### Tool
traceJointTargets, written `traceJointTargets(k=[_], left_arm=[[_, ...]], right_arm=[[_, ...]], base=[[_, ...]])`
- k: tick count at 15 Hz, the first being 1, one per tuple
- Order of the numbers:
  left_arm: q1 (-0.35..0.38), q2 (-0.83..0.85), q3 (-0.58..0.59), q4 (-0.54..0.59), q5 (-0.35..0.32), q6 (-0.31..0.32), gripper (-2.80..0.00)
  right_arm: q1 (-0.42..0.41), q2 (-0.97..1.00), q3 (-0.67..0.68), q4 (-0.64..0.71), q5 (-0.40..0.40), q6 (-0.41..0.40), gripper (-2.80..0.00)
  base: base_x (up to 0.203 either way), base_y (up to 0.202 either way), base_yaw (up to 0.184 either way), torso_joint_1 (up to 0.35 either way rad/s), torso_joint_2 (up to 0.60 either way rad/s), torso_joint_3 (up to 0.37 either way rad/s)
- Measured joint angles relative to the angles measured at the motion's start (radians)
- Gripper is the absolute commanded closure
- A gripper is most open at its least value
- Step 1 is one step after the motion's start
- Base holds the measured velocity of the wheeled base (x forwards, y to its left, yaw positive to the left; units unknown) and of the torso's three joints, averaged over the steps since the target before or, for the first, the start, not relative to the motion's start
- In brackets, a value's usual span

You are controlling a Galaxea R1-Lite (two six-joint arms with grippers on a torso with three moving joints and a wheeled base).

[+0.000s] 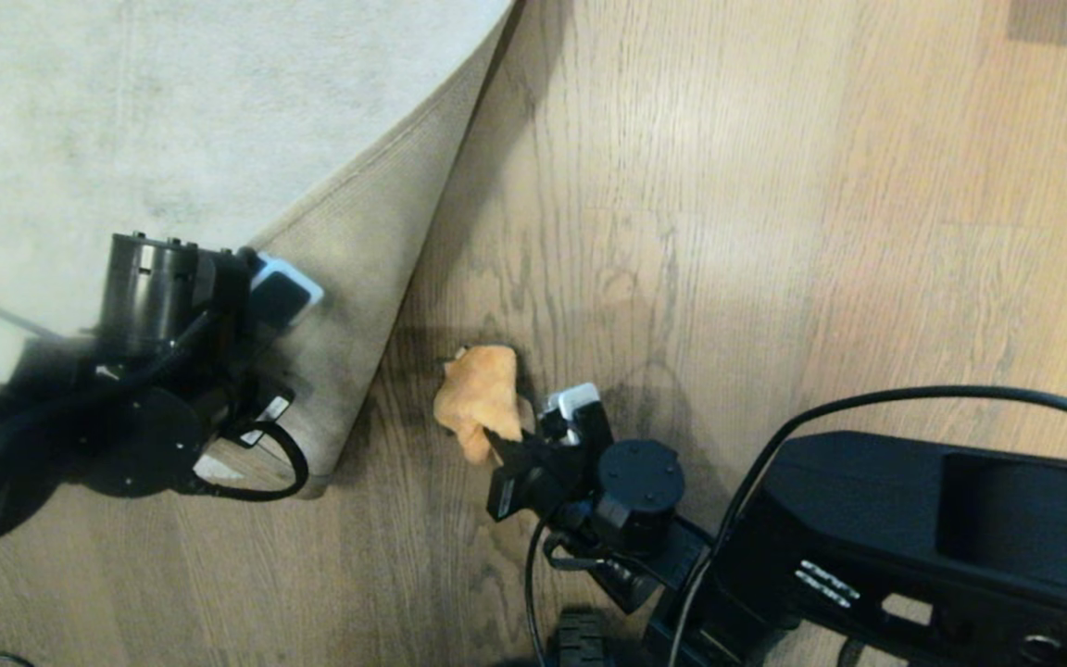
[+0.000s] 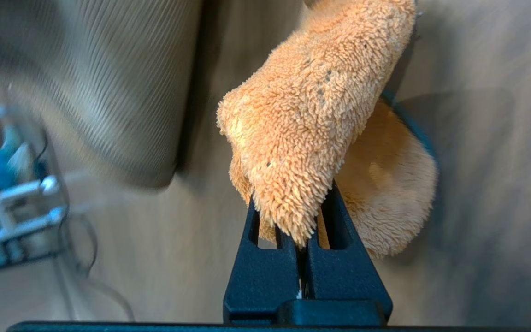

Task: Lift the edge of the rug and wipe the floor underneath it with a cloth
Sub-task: Wipe the floor under the carpet with a rag

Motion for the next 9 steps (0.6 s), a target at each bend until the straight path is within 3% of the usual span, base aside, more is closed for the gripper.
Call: traceJointTargets(k=[9], left_arm=[[0.000,0.000,0.009,0.000,0.000,0.000,0.00]], right_arm=[[-0.084,-0.176,-0.077,0.058,0.003,-0.006,0.00]], base=[[0.000,0.000,0.000,0.000,0.00,0.000]])
